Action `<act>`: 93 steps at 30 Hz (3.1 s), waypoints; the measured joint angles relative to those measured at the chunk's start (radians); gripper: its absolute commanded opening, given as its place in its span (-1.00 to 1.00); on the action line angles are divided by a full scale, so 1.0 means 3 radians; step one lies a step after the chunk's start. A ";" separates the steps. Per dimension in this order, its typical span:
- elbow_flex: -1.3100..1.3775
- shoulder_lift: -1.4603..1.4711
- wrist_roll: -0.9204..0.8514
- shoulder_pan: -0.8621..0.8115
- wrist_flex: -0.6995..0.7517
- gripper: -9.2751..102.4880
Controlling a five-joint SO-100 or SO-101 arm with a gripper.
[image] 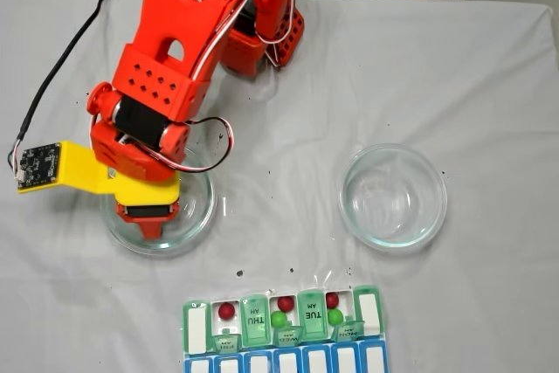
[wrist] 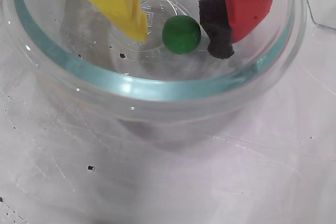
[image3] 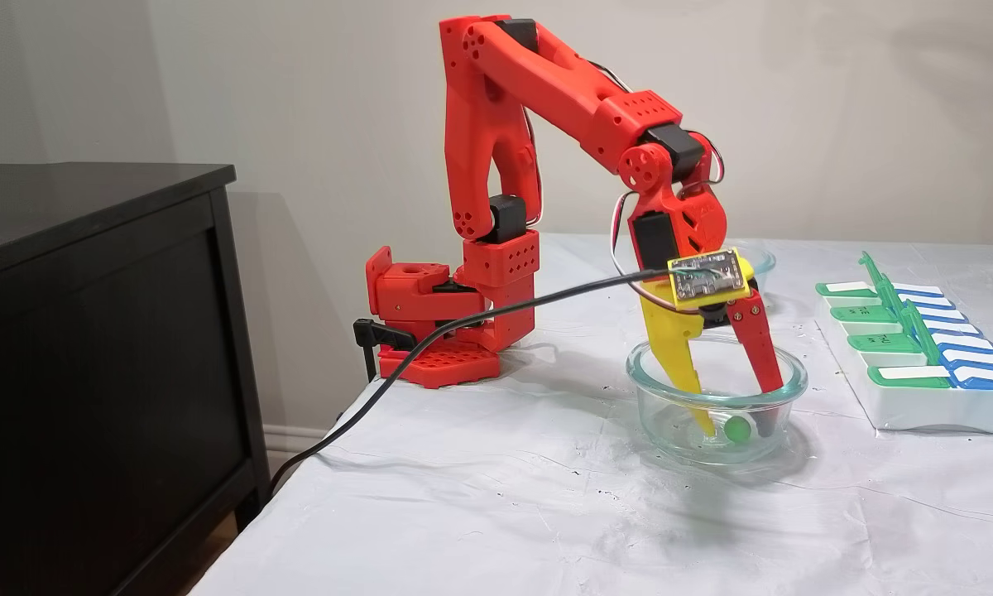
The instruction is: Sort medicines into box.
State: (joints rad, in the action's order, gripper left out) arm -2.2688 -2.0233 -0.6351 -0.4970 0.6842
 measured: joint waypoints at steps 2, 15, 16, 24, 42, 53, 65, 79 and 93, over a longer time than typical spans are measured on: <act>0.0000 0.0000 0.0000 -0.0005 -0.0010 -0.48; 0.0000 0.0010 0.0010 0.0000 -0.0082 -0.69; 0.0005 0.0036 0.0020 0.0000 -0.0082 -0.69; 0.0056 0.0102 0.0041 0.0041 -0.0082 -0.82; -0.0302 -0.0869 0.0031 0.0005 0.0000 -0.84; -0.0302 -0.1718 0.0711 0.0450 -0.0164 -0.84; -0.0307 -0.1048 0.1089 0.1058 -0.1104 -0.84; -0.0307 -0.0414 0.0997 0.1166 -0.1616 -0.84; -0.0153 0.0143 0.1058 0.1248 -0.1974 -0.84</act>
State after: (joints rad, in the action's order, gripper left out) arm -2.3148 -1.9804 -0.3175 -0.1227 0.0920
